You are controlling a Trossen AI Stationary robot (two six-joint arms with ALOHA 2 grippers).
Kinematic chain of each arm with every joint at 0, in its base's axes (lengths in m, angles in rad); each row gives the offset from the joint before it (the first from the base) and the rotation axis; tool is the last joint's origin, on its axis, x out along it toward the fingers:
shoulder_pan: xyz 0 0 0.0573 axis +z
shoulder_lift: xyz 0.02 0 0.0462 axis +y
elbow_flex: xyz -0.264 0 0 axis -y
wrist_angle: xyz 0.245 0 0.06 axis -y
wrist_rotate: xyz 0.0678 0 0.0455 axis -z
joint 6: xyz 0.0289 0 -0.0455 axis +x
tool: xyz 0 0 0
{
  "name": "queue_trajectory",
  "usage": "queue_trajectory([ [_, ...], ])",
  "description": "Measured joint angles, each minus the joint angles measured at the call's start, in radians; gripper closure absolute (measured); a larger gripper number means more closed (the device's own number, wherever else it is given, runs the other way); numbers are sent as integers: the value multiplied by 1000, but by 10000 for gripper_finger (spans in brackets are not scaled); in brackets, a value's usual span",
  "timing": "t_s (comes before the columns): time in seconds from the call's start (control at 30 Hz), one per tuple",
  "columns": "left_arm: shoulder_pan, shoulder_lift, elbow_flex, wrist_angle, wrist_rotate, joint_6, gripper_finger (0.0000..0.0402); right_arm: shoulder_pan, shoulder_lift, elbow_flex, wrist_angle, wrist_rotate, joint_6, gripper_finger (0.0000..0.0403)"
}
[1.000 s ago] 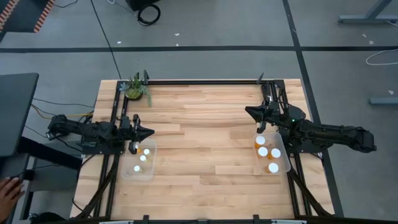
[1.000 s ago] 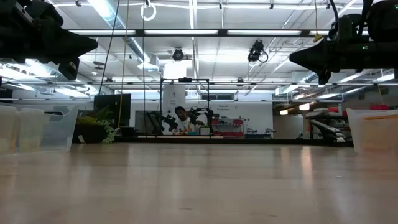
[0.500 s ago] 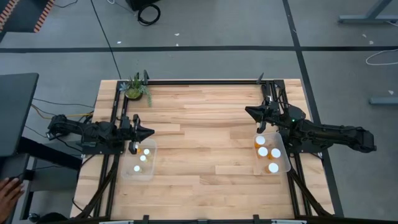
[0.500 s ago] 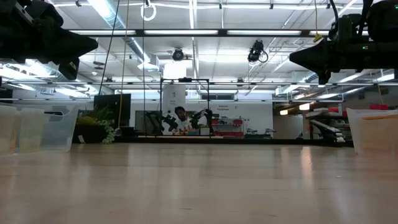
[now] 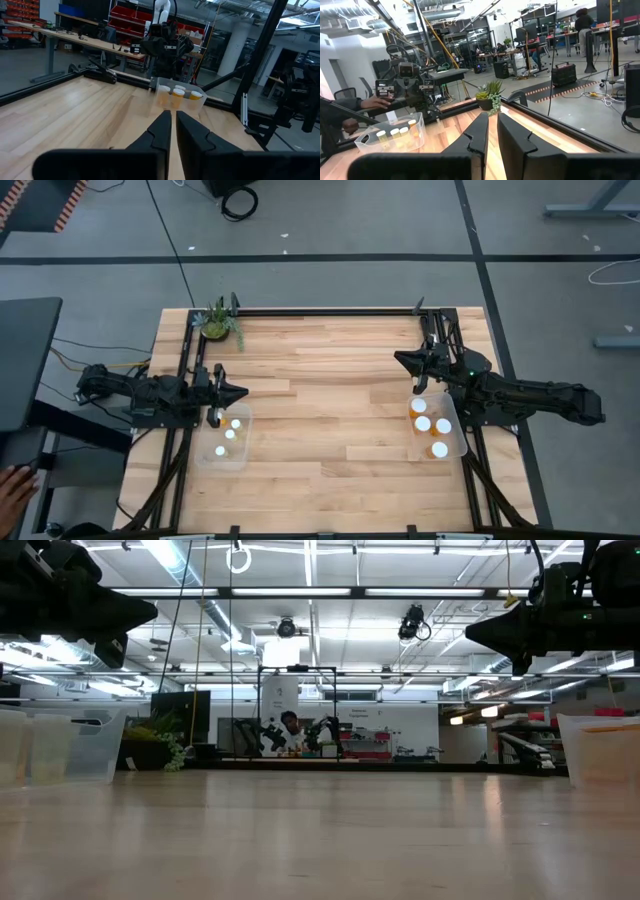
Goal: Pick and place medicine bottles into bin by pill shape (circle, oval)
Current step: Return to Home Position
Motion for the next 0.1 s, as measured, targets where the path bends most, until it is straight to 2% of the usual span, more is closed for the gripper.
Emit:
queue_trajectory([
  [0.1, 0, 0, 0, 0, 0, 0, 366, 0, 0, 0, 0, 0, 0, 357],
])
